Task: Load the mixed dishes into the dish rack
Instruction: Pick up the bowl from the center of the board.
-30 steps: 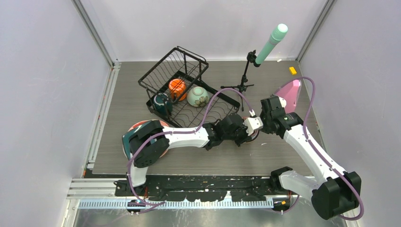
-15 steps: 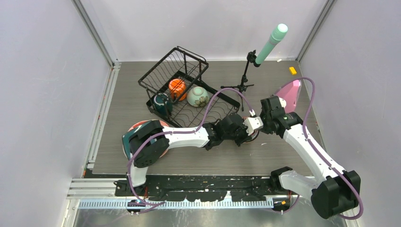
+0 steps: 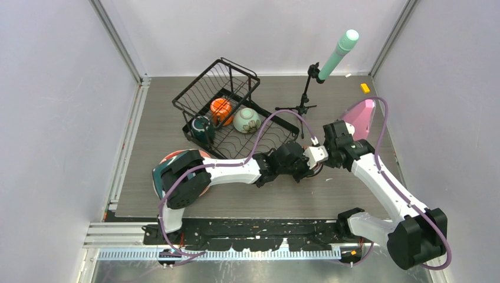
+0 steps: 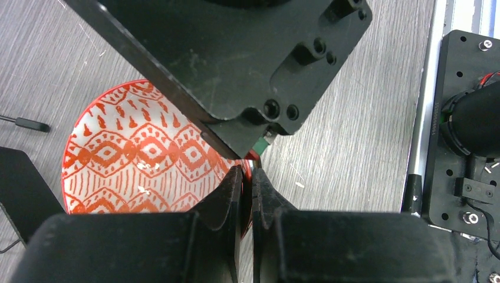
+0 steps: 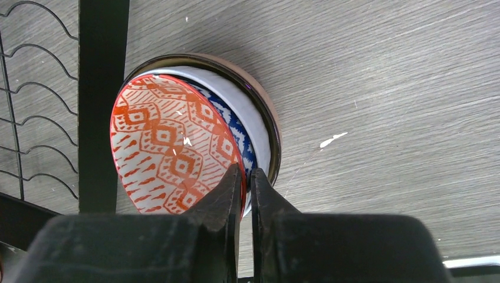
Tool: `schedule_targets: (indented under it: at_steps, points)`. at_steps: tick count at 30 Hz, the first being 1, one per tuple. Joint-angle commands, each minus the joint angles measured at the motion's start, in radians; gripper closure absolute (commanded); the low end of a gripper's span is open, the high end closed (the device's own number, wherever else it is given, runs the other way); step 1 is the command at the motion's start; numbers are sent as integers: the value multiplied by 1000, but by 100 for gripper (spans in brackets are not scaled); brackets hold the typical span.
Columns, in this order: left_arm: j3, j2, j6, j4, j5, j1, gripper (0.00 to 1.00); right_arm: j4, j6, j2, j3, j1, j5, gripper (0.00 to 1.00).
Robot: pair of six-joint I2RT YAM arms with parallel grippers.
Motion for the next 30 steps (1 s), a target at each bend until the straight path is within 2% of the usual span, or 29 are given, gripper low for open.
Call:
schedule_targets:
  at_steps: [1, 3, 5, 7, 11, 13, 17, 26, 30]
  points:
    - [10, -39, -12, 56, -1, -6, 95, 45, 1, -21, 6, -2, 1, 97]
    - [6, -40, -13, 60, -2, -6, 85, 35, -1, -32, 11, -2, 16, 99]
    - [4, -41, -18, 61, -1, -5, 83, 30, -7, -42, 13, -2, 29, 100]
    - [1, -47, -25, 61, -2, -6, 71, 29, -11, -49, 17, -2, 35, 100]
    - [-1, -60, -33, 54, -7, -5, 63, 18, -19, -53, 27, -2, 39, 100]
    - [1, -71, -37, 38, -12, -5, 53, 8, -23, -58, 35, -2, 55, 100]
    - [-16, -112, -43, 14, -32, -5, 41, 6, -24, -79, 41, -2, 80, 100]
    - [-27, -189, -29, -63, -37, -6, 23, 24, -1, -87, 28, -2, 83, 100]
    - [-28, -206, -38, -88, -86, -6, 21, 31, 3, -94, 25, -2, 73, 100]
